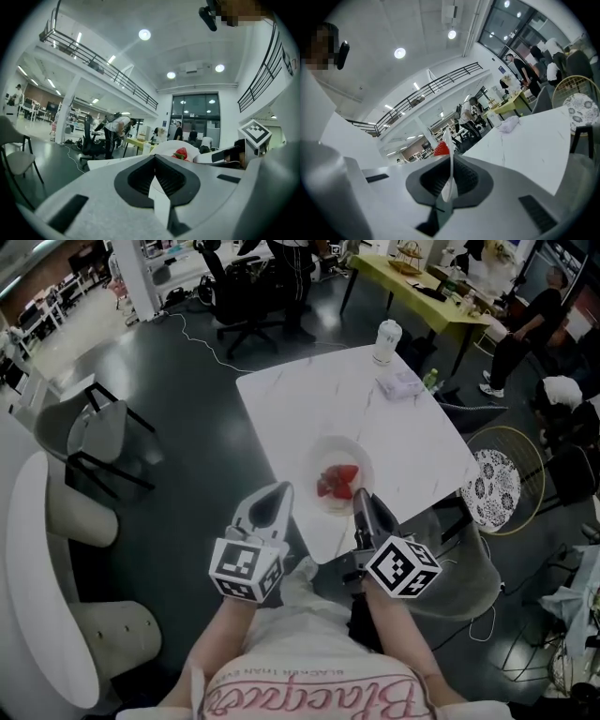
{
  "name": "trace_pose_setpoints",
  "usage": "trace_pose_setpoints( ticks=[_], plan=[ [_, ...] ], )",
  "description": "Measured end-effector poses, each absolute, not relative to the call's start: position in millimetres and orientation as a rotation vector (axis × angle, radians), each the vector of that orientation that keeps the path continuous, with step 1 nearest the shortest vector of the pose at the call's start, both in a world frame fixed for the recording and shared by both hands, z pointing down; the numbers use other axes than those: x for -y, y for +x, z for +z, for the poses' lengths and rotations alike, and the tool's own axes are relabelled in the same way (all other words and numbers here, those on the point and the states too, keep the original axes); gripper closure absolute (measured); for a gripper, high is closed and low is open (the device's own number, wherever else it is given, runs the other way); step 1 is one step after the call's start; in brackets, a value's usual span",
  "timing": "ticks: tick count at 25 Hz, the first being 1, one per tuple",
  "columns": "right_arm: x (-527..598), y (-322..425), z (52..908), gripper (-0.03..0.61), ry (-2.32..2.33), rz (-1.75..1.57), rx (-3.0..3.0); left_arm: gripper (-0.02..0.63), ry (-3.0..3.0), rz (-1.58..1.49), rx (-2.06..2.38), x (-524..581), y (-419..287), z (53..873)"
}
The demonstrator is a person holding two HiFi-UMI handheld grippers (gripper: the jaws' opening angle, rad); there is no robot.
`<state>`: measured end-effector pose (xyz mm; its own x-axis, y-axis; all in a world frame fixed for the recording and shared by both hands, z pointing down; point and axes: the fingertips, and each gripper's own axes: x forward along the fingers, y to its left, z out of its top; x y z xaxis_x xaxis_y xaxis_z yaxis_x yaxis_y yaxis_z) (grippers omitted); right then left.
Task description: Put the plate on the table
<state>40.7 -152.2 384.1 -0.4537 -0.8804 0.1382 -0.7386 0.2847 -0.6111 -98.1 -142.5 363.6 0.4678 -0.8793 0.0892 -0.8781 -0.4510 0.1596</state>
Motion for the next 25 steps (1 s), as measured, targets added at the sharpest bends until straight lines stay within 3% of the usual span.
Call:
trace_pose_setpoints(
  ticks=[25],
  plan=[
    [361,22,454,0.569,-1.63,-1.067,-2.283,0.609,2.501,0.154,1.42,364,-111,421]
  ],
)
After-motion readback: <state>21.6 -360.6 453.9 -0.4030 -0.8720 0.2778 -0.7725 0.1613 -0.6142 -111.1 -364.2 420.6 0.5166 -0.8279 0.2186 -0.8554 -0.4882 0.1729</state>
